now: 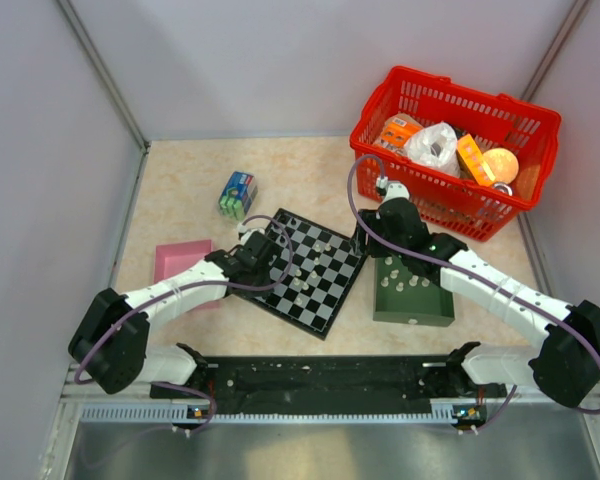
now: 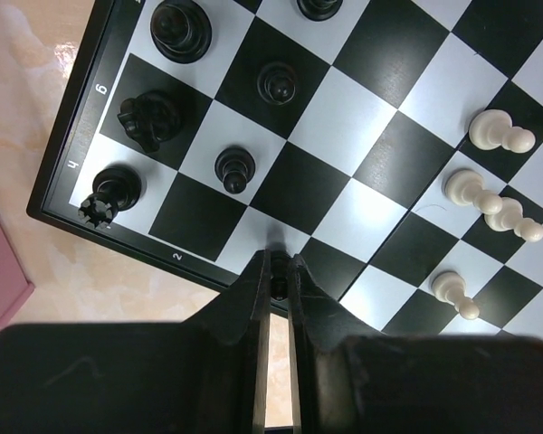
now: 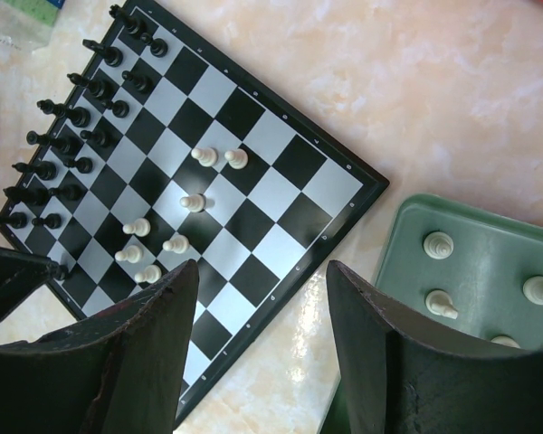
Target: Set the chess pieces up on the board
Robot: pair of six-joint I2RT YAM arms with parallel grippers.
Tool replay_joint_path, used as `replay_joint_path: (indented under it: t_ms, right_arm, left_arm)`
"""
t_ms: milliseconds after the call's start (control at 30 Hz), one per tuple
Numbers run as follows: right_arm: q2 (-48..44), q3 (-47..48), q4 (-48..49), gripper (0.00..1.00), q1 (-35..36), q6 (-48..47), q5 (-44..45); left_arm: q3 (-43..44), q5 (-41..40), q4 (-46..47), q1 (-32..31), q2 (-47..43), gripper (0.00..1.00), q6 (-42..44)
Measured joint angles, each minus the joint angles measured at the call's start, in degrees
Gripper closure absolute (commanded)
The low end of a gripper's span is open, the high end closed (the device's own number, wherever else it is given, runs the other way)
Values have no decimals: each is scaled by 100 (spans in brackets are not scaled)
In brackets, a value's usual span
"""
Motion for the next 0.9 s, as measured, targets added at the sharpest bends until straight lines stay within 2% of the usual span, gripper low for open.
replay_joint_path:
  t_ms: [500,900]
  right_arm:
    - [0,0,0,41,0,0,0]
    - [0,0,0,41,0,0,0]
  left_arm:
    - [127,-756,-330,-2,107,91,96]
    - [243,-964,-284,111,291,91,201]
